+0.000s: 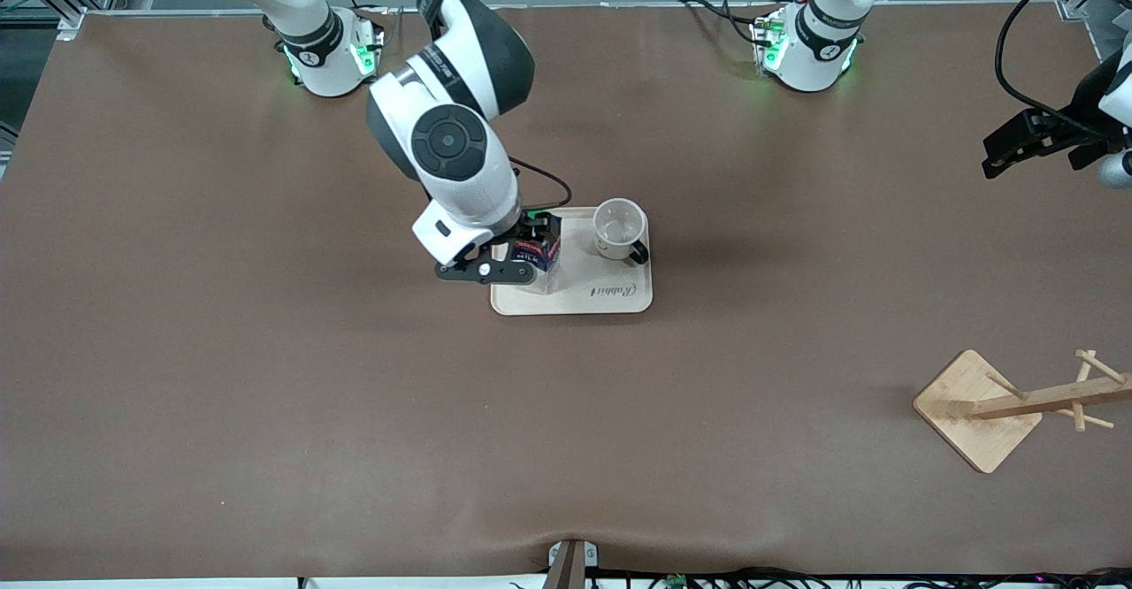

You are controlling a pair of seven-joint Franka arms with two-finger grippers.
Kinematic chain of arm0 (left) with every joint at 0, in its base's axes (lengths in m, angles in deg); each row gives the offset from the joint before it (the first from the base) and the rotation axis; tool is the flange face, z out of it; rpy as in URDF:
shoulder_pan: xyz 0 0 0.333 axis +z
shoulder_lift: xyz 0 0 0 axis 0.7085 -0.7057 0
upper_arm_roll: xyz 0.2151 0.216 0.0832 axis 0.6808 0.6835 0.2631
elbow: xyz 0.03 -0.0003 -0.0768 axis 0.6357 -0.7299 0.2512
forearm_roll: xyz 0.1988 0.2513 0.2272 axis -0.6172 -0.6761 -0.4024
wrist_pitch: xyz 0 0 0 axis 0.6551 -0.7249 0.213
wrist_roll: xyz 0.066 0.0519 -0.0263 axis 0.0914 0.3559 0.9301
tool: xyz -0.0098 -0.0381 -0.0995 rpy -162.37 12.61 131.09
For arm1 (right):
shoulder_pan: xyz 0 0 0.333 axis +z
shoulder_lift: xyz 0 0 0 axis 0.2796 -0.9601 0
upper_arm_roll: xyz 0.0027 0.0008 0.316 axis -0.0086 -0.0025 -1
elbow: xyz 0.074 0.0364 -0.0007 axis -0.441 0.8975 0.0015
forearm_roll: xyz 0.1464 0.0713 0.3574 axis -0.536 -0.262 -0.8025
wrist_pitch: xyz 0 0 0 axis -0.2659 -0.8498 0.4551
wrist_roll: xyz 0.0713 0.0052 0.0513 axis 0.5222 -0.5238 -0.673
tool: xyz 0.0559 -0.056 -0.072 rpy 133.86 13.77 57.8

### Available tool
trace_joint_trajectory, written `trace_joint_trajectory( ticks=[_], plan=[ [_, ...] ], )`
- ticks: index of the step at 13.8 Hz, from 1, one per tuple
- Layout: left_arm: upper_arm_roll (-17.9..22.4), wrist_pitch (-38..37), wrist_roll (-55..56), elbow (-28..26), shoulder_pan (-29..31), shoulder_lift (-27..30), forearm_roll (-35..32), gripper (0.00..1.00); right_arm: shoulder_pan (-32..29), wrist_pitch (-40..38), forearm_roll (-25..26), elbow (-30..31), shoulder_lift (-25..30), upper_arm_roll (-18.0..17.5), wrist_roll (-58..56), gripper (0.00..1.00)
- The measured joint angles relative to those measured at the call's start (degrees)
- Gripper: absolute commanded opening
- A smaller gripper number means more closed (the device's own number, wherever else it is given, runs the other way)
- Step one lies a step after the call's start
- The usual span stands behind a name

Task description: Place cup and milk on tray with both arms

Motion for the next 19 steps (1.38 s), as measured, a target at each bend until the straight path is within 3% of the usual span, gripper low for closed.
trace_joint_trajectory(
  ticks=[12, 17, 19],
  plan=[
    [0.06, 0.03, 0.0, -0.09, 0.0, 0.0, 0.01, 1.0, -10.07, -13.03, 0.32, -7.32, 7.04, 1.52, -0.84, 1.0],
    [0.1, 0.06, 0.0, -0.1, 0.0, 0.0, 0.01, 1.0, -19.05, -15.46, 0.51, -5.04, 12.74, 1.75, -13.64, 1.0],
    [0.1, 0.07, 0.0, -0.1, 0.0, 0.0, 0.01, 1.0, -21.74, -16.16, 3.08, -2.42, 15.81, 1.76, -17.81, 1.0]
  ],
)
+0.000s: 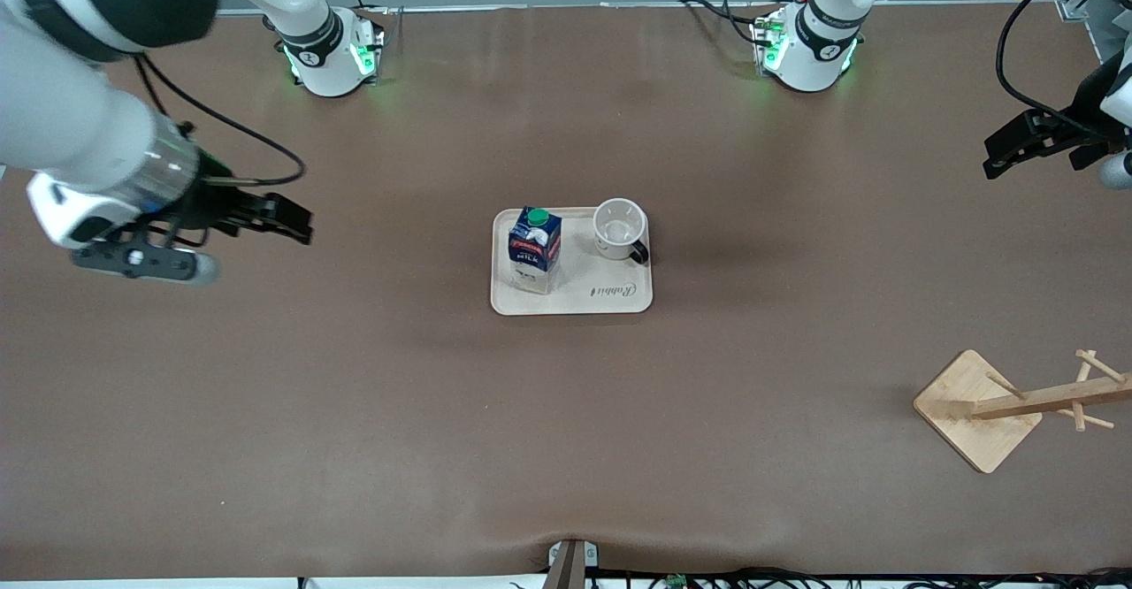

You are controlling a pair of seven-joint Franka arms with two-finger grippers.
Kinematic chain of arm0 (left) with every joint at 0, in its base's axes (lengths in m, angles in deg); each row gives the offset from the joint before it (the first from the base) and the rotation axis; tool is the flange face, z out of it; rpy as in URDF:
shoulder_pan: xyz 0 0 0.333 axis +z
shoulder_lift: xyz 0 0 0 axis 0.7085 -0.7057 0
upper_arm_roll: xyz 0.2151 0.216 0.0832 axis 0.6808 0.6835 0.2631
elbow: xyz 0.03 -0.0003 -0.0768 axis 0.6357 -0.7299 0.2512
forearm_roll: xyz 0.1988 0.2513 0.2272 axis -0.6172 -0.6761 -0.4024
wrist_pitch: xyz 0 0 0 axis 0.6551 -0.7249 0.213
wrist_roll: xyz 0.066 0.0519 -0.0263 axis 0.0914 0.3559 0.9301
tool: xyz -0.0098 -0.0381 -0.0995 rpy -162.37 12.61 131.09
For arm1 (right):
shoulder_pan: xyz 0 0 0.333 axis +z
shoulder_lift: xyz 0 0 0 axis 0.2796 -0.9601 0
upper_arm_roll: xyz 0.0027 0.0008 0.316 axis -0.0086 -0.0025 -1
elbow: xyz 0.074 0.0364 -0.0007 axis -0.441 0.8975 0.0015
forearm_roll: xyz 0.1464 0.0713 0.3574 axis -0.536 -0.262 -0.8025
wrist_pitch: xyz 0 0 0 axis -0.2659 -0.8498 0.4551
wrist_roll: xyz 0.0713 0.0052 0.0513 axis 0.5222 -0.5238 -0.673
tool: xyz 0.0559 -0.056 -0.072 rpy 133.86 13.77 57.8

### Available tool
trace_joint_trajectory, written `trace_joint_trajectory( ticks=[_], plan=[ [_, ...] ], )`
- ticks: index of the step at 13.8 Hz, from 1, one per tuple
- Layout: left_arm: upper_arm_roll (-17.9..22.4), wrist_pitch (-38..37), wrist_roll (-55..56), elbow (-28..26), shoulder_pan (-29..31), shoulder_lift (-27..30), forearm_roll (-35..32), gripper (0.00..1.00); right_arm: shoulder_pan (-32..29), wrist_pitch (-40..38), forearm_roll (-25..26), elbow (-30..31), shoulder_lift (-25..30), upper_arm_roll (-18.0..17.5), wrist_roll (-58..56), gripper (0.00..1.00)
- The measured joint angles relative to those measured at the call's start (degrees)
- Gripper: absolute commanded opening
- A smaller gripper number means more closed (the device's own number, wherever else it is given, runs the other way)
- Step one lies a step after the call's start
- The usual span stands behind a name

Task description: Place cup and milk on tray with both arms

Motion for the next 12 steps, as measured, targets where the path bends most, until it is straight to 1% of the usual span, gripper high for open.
trace_joint_trajectory(
  ticks=[2, 3, 7, 12],
  plan=[
    [0.0, 0.01, 0.0, 0.0, 0.0, 0.0, 0.0, 1.0, -1.15, -0.12, 3.17, 2.72, 2.88, -0.02, -4.91, 1.0],
    [0.01, 0.02, 0.0, 0.0, 0.0, 0.0, 0.0, 1.0, -2.19, -0.33, 3.8, 3.6, 3.94, -0.03, -7.96, 1.0],
    [0.02, 0.09, 0.0, 0.0, 0.0, 0.0, 0.0, 1.0, -8.28, -0.78, 4.02, 5.83, 6.26, 0.02, -18.52, 1.0],
    [0.22, 0.47, 0.15, 0.0, 0.3, 0.0, 0.3, 1.0, -12.0, -0.67, 4.08, 6.79, 6.77, -0.02, -28.03, 1.0]
  ],
)
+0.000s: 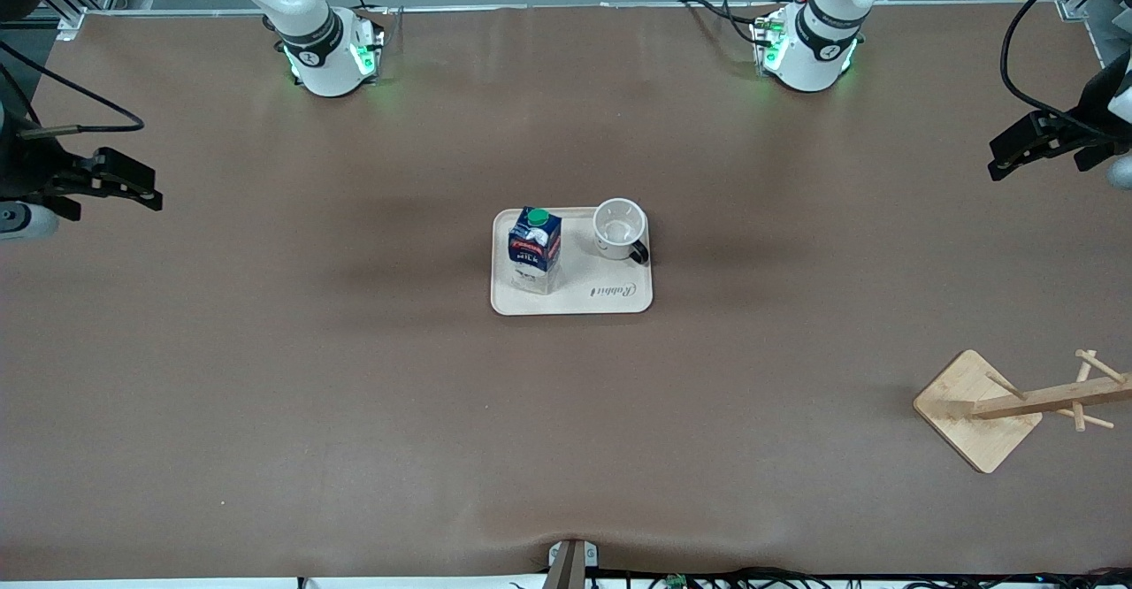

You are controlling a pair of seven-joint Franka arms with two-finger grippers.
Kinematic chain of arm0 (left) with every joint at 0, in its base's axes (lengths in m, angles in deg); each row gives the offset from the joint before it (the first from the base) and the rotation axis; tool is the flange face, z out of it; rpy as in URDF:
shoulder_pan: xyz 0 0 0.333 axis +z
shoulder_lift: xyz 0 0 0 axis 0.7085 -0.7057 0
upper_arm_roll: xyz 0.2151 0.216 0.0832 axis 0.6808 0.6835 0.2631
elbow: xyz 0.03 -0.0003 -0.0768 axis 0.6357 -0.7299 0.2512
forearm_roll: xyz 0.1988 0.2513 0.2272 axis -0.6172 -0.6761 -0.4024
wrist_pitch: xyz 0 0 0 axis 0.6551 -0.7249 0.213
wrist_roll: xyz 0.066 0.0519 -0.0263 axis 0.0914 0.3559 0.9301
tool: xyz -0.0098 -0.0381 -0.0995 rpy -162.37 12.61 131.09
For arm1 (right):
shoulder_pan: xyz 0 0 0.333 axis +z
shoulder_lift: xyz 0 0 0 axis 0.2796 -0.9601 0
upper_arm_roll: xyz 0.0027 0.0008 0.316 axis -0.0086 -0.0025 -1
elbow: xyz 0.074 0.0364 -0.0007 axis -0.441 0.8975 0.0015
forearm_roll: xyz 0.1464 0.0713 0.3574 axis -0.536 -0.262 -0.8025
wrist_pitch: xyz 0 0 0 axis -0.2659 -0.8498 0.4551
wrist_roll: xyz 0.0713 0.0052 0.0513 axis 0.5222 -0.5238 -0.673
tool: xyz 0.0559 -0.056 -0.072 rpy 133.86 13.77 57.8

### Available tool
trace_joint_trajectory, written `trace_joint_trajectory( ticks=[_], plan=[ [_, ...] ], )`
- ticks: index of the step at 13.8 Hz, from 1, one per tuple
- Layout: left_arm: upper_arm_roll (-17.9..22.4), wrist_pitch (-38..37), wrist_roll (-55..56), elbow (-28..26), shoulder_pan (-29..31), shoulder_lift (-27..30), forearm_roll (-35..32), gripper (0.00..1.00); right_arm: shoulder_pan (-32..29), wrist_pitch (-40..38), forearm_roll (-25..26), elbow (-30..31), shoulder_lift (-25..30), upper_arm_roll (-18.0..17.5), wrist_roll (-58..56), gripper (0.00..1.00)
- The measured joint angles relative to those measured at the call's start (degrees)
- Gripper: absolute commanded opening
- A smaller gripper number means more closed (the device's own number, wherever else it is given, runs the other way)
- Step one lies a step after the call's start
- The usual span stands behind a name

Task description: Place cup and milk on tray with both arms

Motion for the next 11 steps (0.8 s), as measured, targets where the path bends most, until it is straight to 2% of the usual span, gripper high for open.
trace_joint_trajectory(
  ticks=[3, 8, 11],
  plan=[
    [0.01, 0.2, 0.47, 0.0, 0.03, 0.0, 3.07, 1.0, -2.81, -0.28, 0.0, 0.84, 1.49, 0.0, -2.65, 1.0],
    [-0.02, 0.26, 0.58, -0.01, -0.02, -0.01, 4.02, 1.0, -3.19, -1.22, -0.01, 7.59, 10.22, -0.47, -2.86, 1.0],
    [-0.02, 0.26, 0.59, -0.01, -0.02, -0.01, 4.02, 1.0, -3.21, -1.18, -0.02, 8.75, 10.92, -0.5, -2.84, 1.0]
  ],
)
